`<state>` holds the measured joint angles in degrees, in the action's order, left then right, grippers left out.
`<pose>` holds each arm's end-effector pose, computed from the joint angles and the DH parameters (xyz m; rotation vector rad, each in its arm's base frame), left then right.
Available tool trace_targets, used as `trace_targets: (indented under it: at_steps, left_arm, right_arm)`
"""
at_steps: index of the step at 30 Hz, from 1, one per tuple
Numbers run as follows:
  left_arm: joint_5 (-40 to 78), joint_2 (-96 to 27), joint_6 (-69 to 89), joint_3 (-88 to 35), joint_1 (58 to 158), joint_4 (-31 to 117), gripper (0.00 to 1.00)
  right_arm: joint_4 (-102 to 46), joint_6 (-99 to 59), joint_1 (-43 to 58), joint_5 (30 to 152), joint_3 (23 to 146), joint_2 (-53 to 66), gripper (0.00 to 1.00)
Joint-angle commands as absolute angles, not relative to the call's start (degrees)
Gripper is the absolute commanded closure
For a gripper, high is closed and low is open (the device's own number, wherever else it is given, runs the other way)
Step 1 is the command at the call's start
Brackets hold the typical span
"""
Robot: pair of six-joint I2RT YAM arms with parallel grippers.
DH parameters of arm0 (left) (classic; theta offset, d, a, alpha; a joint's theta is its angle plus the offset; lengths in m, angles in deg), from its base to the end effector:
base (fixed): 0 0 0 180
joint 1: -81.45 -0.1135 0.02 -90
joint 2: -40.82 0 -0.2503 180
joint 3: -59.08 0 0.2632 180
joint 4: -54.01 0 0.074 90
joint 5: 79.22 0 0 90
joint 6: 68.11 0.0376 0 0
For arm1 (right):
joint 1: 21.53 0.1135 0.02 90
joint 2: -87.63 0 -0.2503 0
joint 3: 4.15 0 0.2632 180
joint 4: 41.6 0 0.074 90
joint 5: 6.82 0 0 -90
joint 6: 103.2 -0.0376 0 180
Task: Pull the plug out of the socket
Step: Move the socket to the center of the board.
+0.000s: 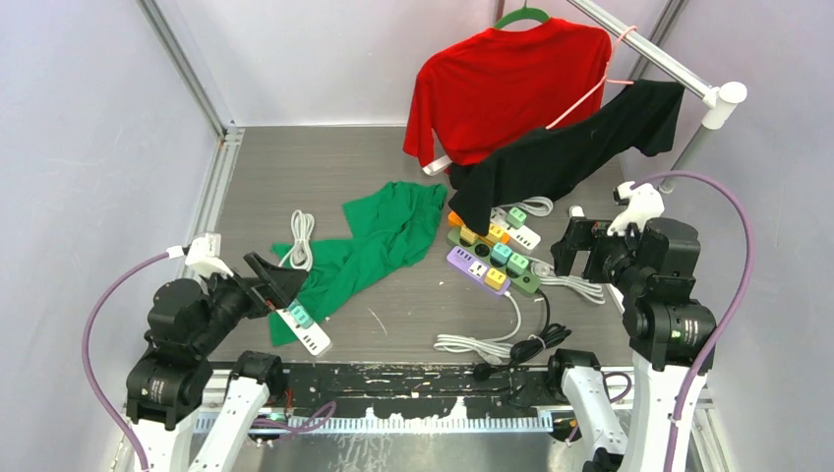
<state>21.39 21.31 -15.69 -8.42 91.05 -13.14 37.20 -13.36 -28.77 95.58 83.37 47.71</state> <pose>0.0630 -0.0177 0.3562 -0.3489 1.9366 -0.7259 0.1004 -0.0046 0.4111 0.0072 2.1050 0.1547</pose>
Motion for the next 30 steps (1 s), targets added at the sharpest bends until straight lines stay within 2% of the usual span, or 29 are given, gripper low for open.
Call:
trace_targets:
  at_steps: [1,6,9,12,15,19,22,26,30]
  left_arm:
    - [25.9,22.5,-16.8,-10.8,90.5,-10.8,0.0]
    - [28.1,26.0,-17.8,-8.7,90.6,-9.4,0.0]
    - [28.1,28.9,-18.4,-6.2,91.2,-8.9,0.0]
    - [27.8,31.6,-18.9,-3.6,92.3,-9.5,0.0]
    - [26.0,34.2,-19.8,-0.9,92.9,-11.3,0.03]
    - [20.4,37.2,-22.7,3.7,92.9,-14.4,0.06]
    - [17.2,37.9,-26.1,5.5,92.9,-16.4,0.09]
    - [15.2,36.5,-26.3,5.8,92.9,-16.8,0.12]
    - [11.1,31.3,-27.3,4.6,93.0,-16.0,0.06]
  right_arm:
    - [31.4,-18.0,-28.6,95.8,84.7,49.3,0.0]
    - [28.9,-16.9,-28.6,97.6,82.7,48.8,0.01]
    - [31.4,-6.0,-28.6,106.1,81.3,48.2,0.01]
    - [37.9,2.1,-28.6,113.1,82.9,45.1,0.01]
    - [53.0,15.0,-28.6,121.9,86.3,40.0,0.0]
    - [57.7,19.4,-28.6,123.5,85.6,35.7,0.0]
    - [55.9,19.9,-28.6,124.3,81.7,35.9,0.01]
    - [44.4,13.7,-28.5,125.6,74.4,39.9,0.01]
    - [33.0,7.6,-28.6,126.7,68.5,42.1,0.01]
